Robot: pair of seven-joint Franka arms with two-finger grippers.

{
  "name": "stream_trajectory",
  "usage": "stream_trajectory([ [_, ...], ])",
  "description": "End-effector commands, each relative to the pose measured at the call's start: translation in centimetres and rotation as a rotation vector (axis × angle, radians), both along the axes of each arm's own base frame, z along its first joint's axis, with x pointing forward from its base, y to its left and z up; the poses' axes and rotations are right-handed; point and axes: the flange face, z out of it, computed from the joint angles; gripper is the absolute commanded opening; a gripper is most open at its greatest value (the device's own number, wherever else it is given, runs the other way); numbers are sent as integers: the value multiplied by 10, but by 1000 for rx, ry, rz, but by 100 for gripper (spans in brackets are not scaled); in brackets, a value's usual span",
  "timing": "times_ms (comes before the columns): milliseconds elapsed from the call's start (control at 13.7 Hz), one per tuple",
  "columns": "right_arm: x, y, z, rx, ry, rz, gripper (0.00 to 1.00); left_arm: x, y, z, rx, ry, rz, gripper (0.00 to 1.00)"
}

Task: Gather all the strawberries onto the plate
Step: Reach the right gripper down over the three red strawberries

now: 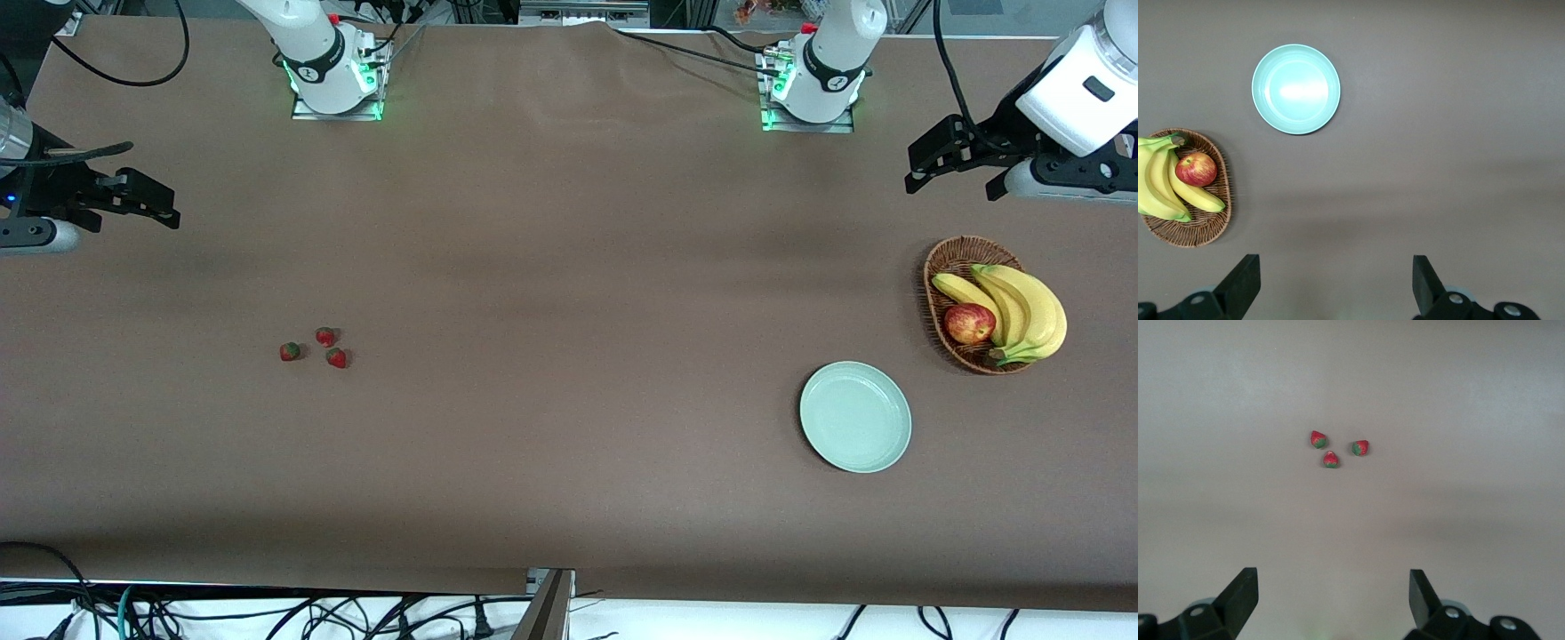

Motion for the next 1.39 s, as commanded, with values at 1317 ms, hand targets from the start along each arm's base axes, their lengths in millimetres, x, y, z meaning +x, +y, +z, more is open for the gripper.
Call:
stream_trajectory([
  [1317, 103, 52, -225, 6, 46, 82, 100, -1, 5, 11, -2, -25, 1, 100],
])
